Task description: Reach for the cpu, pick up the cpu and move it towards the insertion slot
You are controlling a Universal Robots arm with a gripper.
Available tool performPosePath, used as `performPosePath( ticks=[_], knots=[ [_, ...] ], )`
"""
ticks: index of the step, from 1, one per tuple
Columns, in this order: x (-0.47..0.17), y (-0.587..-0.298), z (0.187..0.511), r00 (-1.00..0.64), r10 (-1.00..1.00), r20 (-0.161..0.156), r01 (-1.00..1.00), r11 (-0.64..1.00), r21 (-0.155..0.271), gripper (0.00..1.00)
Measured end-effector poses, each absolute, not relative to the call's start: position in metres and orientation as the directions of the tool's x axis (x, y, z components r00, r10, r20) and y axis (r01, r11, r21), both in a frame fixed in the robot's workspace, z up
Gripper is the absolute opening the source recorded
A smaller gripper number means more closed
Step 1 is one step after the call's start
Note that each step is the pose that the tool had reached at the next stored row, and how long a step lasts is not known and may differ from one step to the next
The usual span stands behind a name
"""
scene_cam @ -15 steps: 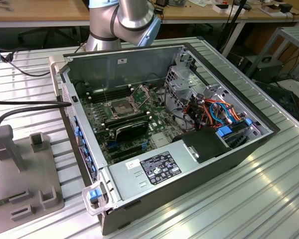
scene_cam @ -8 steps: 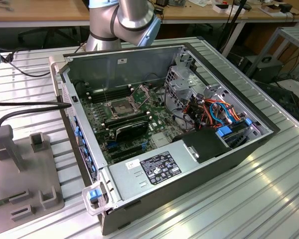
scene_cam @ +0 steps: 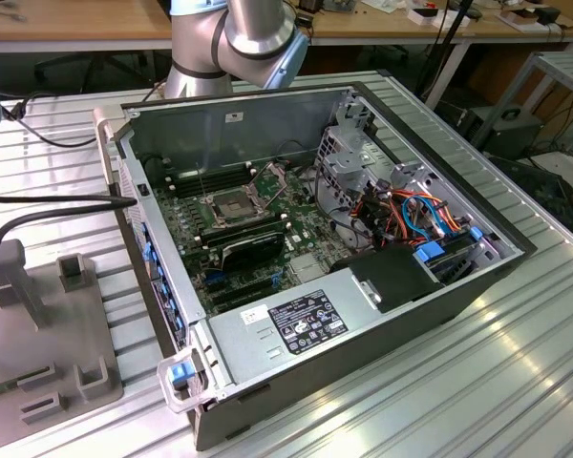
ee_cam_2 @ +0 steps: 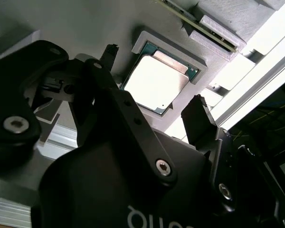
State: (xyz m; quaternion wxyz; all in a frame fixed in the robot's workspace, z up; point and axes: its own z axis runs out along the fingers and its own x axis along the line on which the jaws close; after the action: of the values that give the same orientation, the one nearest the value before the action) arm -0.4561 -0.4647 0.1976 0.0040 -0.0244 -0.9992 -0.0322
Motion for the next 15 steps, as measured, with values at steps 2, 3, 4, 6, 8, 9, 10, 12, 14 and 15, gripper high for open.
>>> performPosePath(
  ticks=[2,3,4,6,8,9,10,12,14,15],
  knots=[
    [-0.4561,-0.4647,0.1974,-0.999,0.048,0.009,0.049,0.997,0.064,0.82],
    [-0.4561,-0.4647,0.1974,-0.999,0.048,0.009,0.049,0.997,0.064,0.82],
    [-0.4561,-0.4647,0.1974,-0.999,0.048,0.009,0.049,0.997,0.064,0.82],
    [-0.4561,-0.4648,0.1966,-0.999,0.048,0.010,0.049,0.997,0.064,0.82],
    [-0.4561,-0.4647,0.1966,-0.999,0.048,0.010,0.049,0.997,0.064,0.82],
    [-0.4561,-0.4648,0.1966,-0.999,0.048,0.009,0.049,0.997,0.064,0.82],
    [-0.4561,-0.4647,0.1965,-0.999,0.048,0.009,0.049,0.997,0.064,0.82],
    [-0.4561,-0.4647,0.1965,-0.999,0.048,0.009,0.049,0.997,0.064,0.82],
    [-0.4561,-0.4647,0.1964,-0.999,0.048,0.009,0.049,0.997,0.064,0.82],
    [-0.4561,-0.4647,0.1959,-0.999,0.048,0.009,0.049,0.997,0.064,0.82]
  ],
)
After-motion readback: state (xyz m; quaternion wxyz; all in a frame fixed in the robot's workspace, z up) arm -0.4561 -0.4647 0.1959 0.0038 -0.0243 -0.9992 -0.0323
